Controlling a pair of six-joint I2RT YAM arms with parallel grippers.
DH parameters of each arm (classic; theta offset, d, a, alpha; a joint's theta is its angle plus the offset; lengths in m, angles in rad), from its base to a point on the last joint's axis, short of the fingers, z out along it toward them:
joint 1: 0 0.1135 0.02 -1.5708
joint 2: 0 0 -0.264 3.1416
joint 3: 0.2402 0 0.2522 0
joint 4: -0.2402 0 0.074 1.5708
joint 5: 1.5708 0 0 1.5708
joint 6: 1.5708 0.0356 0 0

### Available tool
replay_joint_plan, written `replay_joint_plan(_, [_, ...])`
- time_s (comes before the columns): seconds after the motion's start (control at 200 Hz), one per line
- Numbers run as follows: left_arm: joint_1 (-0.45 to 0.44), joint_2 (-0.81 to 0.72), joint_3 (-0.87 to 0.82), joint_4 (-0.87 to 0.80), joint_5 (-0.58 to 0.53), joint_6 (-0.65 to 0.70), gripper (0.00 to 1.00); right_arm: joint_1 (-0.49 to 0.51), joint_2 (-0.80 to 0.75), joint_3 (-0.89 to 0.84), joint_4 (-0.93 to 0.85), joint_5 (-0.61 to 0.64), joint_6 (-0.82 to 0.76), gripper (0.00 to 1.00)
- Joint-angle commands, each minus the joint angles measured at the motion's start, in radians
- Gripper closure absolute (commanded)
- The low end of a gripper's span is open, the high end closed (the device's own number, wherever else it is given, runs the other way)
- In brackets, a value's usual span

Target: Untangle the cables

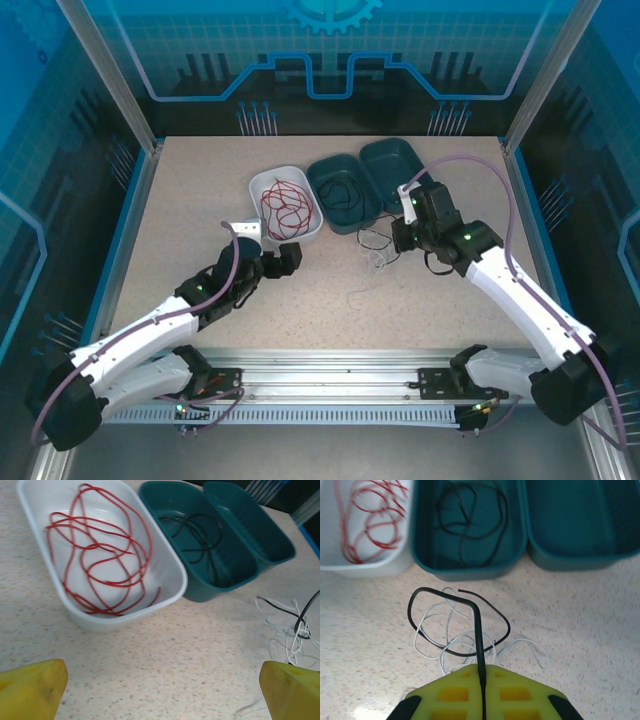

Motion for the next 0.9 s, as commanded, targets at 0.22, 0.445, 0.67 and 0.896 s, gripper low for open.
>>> replay_joint_plan(0.22, [-0.011,0.043,-0.011,0.333,0.358,0.102,0.01,0.105,-0.041,0.131,-0.092,0.035,-0.01,0.94])
replay_joint_plan(0.445, [-0.083,0.168,0.049,0.414,0.373,0.14,0.01,0.15,-0.019,0.15,-0.089,0.033,0.036,0.96])
replay_joint_plan(0.67, [-0.152,0.34,0.087,0.532,0.295,0.089,0.04,0.176,-0.012,0.162,-0.094,0.017,0.08,0.97])
replay_joint_plan(0.896, [-0.158,0.478,0.143,0.541,0.123,-0.009,0.23,0.202,-0.027,0.171,-0.11,0.01,0.102,0.97])
